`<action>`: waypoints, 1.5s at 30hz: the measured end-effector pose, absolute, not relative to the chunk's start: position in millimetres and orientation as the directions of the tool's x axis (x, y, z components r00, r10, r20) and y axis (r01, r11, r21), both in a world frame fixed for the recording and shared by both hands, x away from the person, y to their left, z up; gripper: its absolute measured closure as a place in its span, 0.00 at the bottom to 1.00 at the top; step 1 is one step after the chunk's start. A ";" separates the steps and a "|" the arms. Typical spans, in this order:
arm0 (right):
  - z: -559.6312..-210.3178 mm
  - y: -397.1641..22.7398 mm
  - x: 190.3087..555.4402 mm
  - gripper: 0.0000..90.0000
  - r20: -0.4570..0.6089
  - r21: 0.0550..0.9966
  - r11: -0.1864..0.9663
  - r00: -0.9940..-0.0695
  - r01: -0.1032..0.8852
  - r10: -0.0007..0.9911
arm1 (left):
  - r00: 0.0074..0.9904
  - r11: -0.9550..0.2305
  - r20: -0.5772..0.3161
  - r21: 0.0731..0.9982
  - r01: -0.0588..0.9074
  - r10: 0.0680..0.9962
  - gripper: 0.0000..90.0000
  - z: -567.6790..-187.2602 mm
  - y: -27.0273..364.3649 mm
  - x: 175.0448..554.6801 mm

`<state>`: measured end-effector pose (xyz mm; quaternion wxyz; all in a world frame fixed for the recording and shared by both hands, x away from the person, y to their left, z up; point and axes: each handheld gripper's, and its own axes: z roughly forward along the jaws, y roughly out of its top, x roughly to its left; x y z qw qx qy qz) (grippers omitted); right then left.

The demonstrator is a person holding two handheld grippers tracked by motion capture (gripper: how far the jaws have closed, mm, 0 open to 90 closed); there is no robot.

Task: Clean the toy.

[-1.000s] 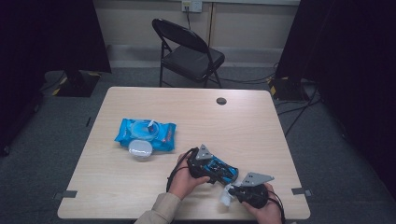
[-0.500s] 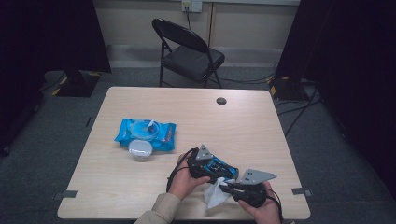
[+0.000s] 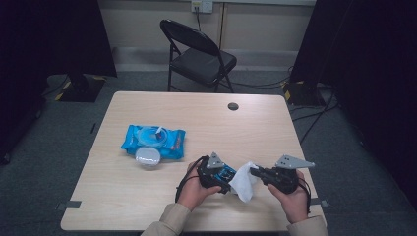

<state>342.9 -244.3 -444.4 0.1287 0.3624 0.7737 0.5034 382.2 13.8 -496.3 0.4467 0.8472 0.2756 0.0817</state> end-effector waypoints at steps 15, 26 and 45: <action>-486.4 -248.9 376.4 0.95 0.113 0.814 0.293 -0.633 0.501 0.766 | 0.837 -0.444 -0.108 0.807 0.390 0.537 0.15 -496.9 14.4 382.3; -504.0 -236.6 386.4 0.95 0.109 0.742 0.407 -0.695 0.533 0.711 | 0.838 -0.446 -0.108 0.806 0.389 0.534 0.15 -496.9 14.6 382.6; -498.9 -206.9 418.3 0.95 0.203 0.683 0.466 -0.759 0.562 0.618 | 0.840 -0.444 -0.106 0.809 0.384 0.532 0.15 -497.5 15.0 382.5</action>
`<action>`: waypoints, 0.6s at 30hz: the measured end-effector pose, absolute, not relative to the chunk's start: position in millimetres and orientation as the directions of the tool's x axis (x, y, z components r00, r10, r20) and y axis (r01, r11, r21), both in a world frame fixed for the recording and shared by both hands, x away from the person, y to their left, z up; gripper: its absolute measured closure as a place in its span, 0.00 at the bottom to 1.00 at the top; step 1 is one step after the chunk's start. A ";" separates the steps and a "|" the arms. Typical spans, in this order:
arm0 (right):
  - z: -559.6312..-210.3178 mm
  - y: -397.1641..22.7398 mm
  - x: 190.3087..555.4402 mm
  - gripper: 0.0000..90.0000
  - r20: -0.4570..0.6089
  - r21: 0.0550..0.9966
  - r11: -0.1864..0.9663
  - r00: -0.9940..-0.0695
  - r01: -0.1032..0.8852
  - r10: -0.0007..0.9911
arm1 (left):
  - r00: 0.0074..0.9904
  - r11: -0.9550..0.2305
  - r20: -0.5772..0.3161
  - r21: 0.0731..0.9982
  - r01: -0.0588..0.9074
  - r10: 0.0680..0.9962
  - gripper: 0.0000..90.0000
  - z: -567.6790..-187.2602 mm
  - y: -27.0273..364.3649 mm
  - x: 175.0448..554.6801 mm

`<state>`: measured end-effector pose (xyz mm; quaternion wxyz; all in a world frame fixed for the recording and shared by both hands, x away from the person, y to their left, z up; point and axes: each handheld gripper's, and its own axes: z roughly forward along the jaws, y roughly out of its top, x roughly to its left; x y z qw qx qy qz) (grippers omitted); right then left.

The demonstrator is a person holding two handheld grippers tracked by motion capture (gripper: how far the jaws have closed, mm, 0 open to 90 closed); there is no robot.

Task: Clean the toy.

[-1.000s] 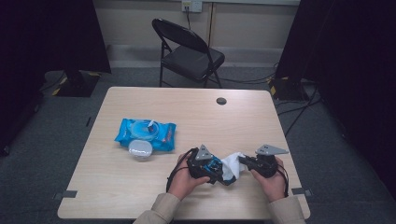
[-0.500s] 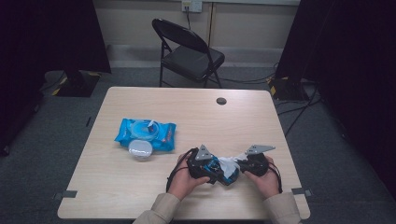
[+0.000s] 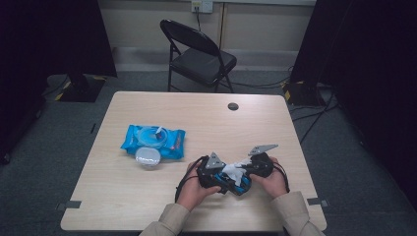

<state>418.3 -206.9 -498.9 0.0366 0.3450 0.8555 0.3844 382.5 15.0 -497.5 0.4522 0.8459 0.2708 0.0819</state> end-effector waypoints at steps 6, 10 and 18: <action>-497.7 -197.5 426.6 0.95 0.199 0.672 0.486 -0.769 0.559 0.608 | 0.840 -0.443 -0.107 0.810 0.384 0.532 0.15 -497.6 15.6 383.0; -495.5 -192.0 431.9 0.95 0.189 0.656 0.512 -0.778 0.554 0.599 | 0.842 -0.447 -0.105 0.809 0.382 0.530 0.15 -497.4 16.1 383.2; -499.7 -185.6 436.8 0.95 0.211 0.684 0.466 -0.764 0.561 0.610 | 0.844 -0.440 -0.107 0.814 0.378 0.526 0.15 -498.2 16.6 382.9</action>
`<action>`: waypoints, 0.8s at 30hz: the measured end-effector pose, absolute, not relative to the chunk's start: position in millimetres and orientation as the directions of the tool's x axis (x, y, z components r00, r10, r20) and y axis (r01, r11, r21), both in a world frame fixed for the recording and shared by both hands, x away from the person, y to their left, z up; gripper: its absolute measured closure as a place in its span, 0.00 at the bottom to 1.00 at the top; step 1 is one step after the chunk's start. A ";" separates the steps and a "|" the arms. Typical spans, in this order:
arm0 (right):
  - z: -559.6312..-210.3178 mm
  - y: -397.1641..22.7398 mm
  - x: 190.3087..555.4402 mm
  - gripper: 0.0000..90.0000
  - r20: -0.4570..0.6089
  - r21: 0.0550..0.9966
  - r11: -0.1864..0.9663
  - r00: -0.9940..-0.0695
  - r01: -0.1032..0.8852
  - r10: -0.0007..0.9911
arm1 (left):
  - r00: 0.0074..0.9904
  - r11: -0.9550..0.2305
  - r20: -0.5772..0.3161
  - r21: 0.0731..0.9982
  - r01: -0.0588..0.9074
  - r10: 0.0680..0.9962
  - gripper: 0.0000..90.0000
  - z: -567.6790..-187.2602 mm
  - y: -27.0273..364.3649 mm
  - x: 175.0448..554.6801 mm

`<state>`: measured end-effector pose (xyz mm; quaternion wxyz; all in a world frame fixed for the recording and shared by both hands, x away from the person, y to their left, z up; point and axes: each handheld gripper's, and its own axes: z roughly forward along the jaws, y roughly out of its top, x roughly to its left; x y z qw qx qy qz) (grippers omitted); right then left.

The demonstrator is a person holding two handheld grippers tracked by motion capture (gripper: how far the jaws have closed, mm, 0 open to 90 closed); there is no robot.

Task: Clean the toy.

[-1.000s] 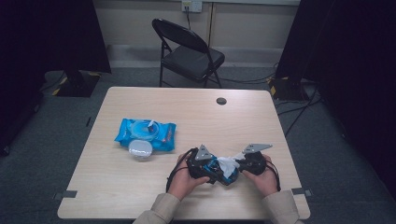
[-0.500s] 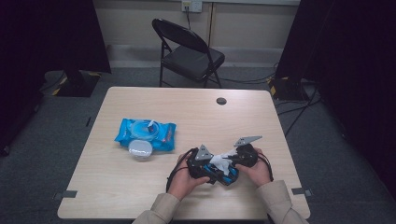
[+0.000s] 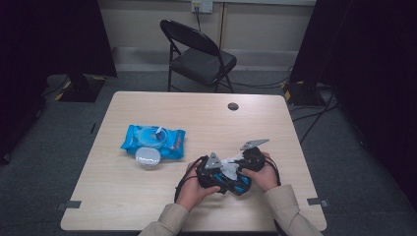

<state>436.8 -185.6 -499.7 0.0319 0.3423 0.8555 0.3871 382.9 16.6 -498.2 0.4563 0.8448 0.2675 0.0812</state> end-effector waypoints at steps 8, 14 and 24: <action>-494.5 -196.2 431.1 0.83 0.147 0.689 0.474 -0.746 0.548 0.650 | 0.843 -0.443 -0.106 0.812 0.380 0.528 0.15 -497.7 16.1 382.7; -485.6 -218.3 422.6 0.71 0.139 0.708 0.421 -0.696 0.567 0.704 | 0.843 -0.446 -0.107 0.809 0.382 0.527 0.15 -497.3 15.0 382.4; -475.4 -218.4 412.7 0.45 0.218 0.728 0.352 -0.684 0.589 0.696 | 0.843 -0.445 -0.107 0.810 0.382 0.528 0.15 -497.4 12.7 380.7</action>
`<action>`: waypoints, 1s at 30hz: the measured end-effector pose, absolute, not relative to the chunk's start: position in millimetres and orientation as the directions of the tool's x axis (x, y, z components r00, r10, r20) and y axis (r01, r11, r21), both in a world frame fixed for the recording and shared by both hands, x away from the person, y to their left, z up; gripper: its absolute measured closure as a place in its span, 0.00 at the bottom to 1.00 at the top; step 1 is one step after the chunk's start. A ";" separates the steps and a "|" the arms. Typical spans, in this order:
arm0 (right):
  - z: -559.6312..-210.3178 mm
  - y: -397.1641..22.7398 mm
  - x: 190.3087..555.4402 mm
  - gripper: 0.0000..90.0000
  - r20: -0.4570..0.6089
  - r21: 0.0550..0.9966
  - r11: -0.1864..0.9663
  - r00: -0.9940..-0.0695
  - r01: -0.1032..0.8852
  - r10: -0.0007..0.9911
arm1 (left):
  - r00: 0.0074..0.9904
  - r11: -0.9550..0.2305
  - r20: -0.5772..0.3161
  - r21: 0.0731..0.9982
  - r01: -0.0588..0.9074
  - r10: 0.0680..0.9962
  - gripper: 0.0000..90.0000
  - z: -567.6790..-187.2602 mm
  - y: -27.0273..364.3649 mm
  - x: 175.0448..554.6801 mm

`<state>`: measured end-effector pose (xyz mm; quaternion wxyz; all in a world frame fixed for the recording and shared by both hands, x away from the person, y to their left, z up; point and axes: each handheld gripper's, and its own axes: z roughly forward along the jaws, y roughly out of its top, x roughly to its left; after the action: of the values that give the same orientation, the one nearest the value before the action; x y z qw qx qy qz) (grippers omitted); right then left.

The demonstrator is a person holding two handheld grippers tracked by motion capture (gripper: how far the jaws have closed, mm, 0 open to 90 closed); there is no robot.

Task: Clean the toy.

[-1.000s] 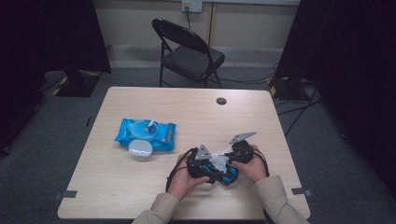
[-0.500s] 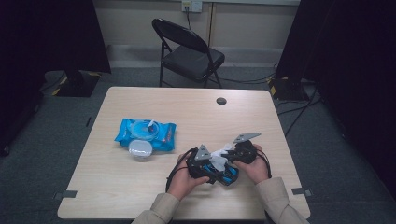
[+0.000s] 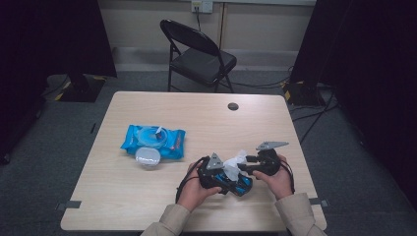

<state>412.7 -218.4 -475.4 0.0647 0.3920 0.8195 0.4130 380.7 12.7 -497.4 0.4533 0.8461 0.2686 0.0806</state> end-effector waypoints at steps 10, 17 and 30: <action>-484.2 -201.4 424.4 0.47 0.188 0.681 0.443 -0.724 0.583 0.663 | 0.840 -0.444 -0.111 0.807 0.389 0.532 0.15 -496.9 13.0 381.5; -481.6 -196.0 431.5 0.65 0.234 0.665 0.463 -0.753 0.586 0.615 | 0.841 -0.443 -0.109 0.810 0.385 0.531 0.15 -497.4 15.0 382.4; -490.7 -198.0 434.2 0.65 0.183 0.645 0.492 -0.743 0.585 0.644 | 0.843 -0.447 -0.109 0.808 0.383 0.527 0.16 -497.1 15.0 382.6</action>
<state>434.2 -198.0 -490.7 0.0412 0.3562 0.8627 0.3567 382.6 15.0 -497.1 0.4519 0.8470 0.2686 0.0792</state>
